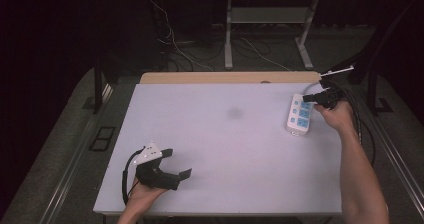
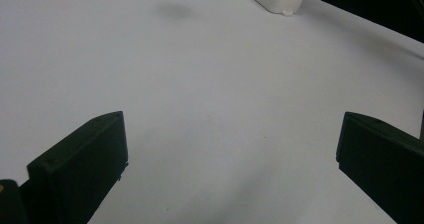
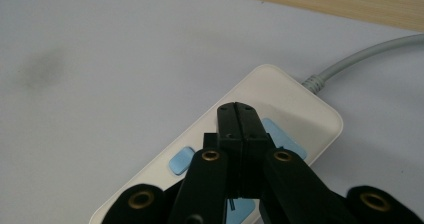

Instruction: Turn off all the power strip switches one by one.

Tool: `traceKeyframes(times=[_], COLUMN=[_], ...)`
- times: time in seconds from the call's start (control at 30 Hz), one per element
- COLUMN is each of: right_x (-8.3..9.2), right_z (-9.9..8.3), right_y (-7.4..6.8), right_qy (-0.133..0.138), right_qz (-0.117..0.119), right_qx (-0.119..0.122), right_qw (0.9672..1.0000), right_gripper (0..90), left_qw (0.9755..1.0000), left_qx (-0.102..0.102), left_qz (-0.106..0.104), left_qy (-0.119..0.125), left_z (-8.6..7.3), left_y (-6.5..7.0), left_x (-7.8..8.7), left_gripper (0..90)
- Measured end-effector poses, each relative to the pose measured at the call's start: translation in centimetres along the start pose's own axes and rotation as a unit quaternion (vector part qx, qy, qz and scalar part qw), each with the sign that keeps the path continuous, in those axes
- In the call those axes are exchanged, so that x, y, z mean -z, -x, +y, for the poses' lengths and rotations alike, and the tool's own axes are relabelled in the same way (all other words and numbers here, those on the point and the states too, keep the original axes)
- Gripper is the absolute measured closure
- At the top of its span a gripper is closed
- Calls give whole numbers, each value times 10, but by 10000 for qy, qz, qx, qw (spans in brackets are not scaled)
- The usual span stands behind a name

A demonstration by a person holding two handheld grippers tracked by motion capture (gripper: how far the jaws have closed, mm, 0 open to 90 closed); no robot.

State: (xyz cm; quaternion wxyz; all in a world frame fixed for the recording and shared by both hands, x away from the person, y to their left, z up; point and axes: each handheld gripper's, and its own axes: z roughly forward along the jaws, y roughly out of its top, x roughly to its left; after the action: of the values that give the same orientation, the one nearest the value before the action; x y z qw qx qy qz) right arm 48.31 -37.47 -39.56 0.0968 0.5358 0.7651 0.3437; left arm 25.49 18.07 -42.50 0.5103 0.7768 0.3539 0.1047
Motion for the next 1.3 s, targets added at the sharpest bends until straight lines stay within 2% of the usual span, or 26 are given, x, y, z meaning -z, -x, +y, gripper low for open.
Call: traceKeyframes(times=[0.27,0.47,0.6,1.0,1.1,1.23,1.3], right_x=[-6,-10,-14,-28,-34,-35,-35], right_z=[4,2,2,0,0,-1,-1], right_y=[6,12,11,7,2,1,0], right_qy=[116,203,190,63,-79,-16,-9], right_qz=[-27,20,85,199,77,37,-35], right_qx=[-138,-336,-381,-394,-302,-318,-243], right_qw=[9998,9992,9991,9990,9995,9995,9997], right_gripper=[900,900,900,900,900,900,900], left_qw=[10000,10000,10000,10000,10000,10000,10000], left_qx=[16,17,12,15,23,-3,-8], left_qz=[27,39,49,63,60,49,48], left_qy=[15,20,11,9,16,18,13], left_z=[0,0,-1,-1,-1,-1,-1], left_y=[-1,-1,-1,-1,-1,0,0], left_x=[1,1,2,2,1,2,2], left_gripper=[0,0,0,0,0,0,0])
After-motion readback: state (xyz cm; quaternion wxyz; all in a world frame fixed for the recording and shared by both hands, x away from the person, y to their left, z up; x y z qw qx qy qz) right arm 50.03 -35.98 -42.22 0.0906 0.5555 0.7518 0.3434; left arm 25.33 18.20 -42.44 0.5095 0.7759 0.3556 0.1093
